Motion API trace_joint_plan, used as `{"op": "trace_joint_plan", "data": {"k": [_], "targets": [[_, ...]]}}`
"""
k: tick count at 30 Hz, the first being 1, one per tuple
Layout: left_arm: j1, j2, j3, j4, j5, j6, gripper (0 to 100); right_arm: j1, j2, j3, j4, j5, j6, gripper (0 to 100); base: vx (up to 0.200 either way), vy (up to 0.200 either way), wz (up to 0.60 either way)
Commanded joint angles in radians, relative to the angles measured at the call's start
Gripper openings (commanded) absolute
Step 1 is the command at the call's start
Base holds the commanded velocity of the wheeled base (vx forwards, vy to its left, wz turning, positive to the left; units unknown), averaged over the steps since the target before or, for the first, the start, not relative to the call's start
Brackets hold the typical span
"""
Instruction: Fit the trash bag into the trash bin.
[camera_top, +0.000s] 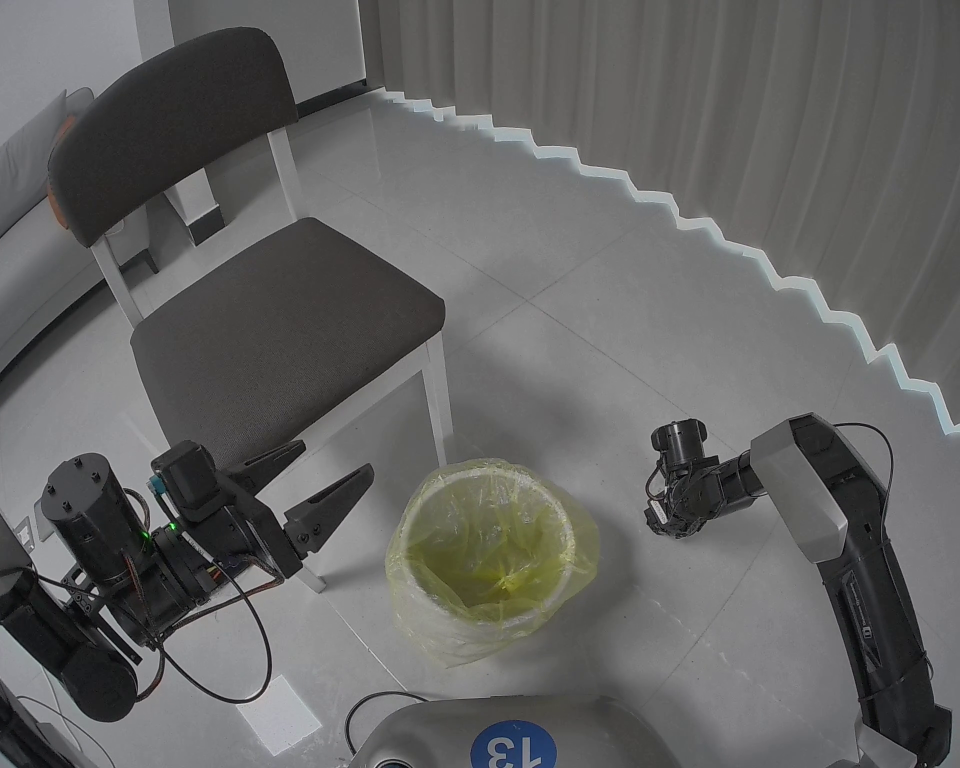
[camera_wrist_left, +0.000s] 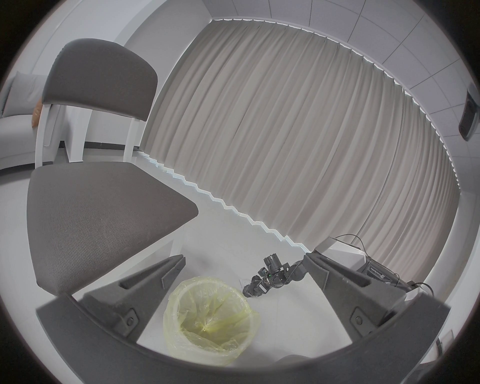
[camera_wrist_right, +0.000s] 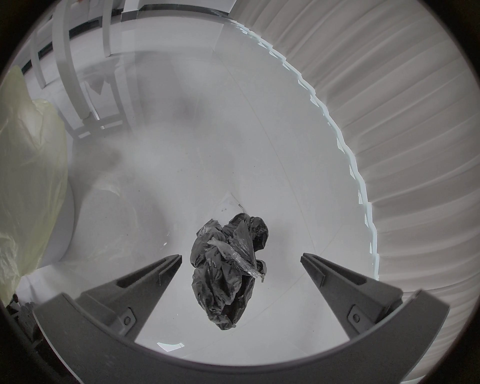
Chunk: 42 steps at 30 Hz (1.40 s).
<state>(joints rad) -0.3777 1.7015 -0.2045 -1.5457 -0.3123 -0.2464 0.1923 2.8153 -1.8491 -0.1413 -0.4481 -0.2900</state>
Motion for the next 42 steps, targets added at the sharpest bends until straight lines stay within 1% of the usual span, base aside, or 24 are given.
{"op": "trace_joint_plan", "data": {"k": [1,2,8,12,19,25,32,35,40,42], "targets": [[-0.001,-0.011,0.000,0.001,0.001,-0.001,100,-0.001,0.019,0.001,0.005,0.000,-0.001,100,0.000,0.000,0.00],[-0.001,-0.013,0.000,0.001,0.001,-0.001,100,-0.001,0.024,0.001,0.003,0.000,-0.001,0,0.000,0.000,0.00],[-0.003,-0.011,0.002,0.001,0.004,-0.001,100,0.002,0.023,0.001,0.011,0.000,-0.001,0,0.000,0.000,0.00],[-0.017,-0.026,0.011,-0.001,0.012,-0.001,100,0.006,0.016,0.038,0.012,0.000,0.003,0,0.000,0.000,0.00],[-0.037,-0.086,0.045,-0.001,0.013,-0.005,100,0.009,-0.043,0.067,0.012,-0.001,0.003,0,0.000,0.000,0.00],[-0.035,-0.083,0.045,0.001,0.015,-0.005,100,0.012,-0.088,0.107,0.012,-0.001,0.000,0,0.000,0.000,0.00],[-0.038,-0.103,0.046,-0.001,0.038,-0.001,100,0.021,-0.198,0.226,0.000,-0.003,0.002,0,0.000,0.000,0.00],[-0.047,-0.120,0.062,-0.001,0.061,0.001,100,0.033,-0.281,0.297,-0.034,0.000,0.000,0,0.000,0.000,0.00],[-0.064,-0.138,0.085,-0.001,0.073,0.006,100,0.048,-0.366,0.373,-0.069,0.005,-0.006,0,0.000,0.000,0.00],[-0.079,-0.152,0.097,0.001,0.102,0.033,100,0.055,-0.427,0.439,-0.112,0.009,-0.006,0,0.000,0.000,0.00]]}}
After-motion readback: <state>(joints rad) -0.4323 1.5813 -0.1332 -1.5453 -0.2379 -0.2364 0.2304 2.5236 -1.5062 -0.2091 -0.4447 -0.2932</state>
